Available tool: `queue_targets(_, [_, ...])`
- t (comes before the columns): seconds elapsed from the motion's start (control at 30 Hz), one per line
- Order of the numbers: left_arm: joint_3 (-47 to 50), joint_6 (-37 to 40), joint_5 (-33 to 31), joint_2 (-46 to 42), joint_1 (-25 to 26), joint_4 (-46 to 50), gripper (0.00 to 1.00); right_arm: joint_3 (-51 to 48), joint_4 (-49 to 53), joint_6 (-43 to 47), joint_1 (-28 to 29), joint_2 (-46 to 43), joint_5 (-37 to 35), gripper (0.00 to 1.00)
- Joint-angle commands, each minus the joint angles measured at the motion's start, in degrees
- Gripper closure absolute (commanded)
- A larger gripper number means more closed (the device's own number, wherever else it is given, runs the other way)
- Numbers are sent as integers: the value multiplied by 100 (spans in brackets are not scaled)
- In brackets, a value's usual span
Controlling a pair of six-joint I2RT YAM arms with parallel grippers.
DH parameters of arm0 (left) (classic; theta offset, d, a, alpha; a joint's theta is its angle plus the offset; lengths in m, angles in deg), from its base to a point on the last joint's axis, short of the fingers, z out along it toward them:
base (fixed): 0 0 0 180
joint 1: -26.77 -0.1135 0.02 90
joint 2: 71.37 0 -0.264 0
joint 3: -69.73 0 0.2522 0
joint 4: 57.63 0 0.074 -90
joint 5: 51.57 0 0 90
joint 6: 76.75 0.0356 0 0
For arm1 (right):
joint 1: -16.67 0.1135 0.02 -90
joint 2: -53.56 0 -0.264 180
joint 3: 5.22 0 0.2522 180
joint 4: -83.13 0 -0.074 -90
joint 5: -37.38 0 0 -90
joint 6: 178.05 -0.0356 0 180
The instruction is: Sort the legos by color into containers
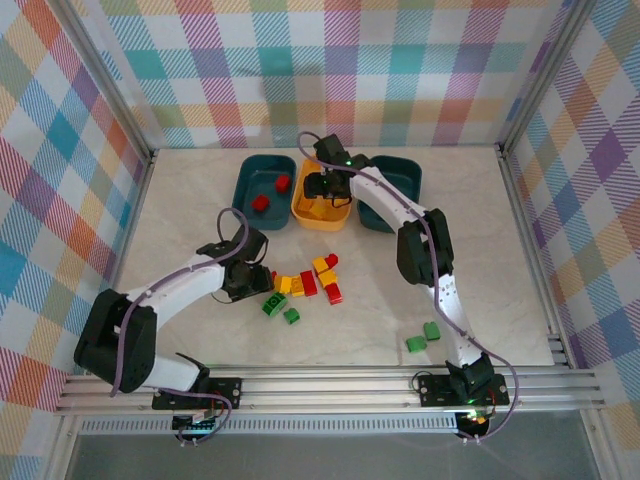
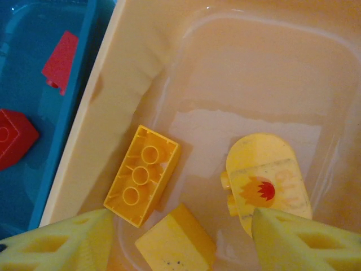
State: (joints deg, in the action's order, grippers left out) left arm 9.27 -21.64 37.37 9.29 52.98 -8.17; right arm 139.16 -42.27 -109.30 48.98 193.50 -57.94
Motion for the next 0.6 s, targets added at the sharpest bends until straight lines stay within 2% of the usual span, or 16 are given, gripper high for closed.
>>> queue_targets(0.0, [-193, 227, -112, 145, 67, -57, 43, -148, 112, 119, -24, -431, 61, 32])
queue_targets(0.17, [-314, 385, -409, 508, 153, -93, 45, -1581, -608, -26, -24, -1538, 96, 29])
queue_targets(0.57, [-726, 613, -203, 1085, 567, -396, 44, -4700, -1397, -282, -24, -3822, -63, 25])
